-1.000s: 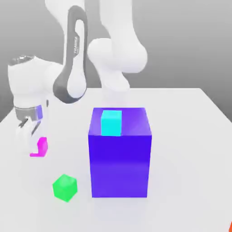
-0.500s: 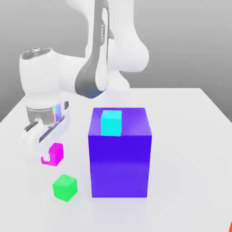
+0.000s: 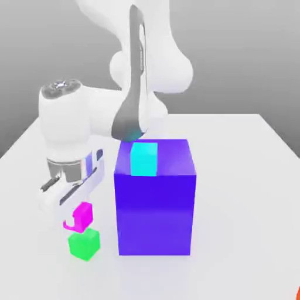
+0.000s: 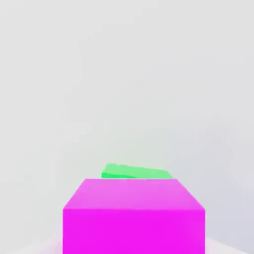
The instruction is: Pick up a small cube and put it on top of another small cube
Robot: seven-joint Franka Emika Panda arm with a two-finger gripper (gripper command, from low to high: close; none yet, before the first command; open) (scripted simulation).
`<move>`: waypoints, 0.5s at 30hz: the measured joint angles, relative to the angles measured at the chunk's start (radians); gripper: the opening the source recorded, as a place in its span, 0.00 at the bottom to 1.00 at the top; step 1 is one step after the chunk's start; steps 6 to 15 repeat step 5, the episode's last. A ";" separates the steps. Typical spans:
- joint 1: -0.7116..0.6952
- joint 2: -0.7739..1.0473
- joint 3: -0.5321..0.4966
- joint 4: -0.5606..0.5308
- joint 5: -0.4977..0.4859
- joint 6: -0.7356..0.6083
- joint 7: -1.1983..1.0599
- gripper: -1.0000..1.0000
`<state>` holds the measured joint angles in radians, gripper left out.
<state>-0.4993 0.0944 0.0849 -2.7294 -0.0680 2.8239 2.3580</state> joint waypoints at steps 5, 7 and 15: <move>-0.002 0.046 0.005 -0.004 0.007 0.051 -0.006 1.00; -0.002 0.046 0.005 -0.004 0.007 0.051 -0.006 1.00; -0.002 0.046 0.005 -0.004 0.007 0.051 -0.006 1.00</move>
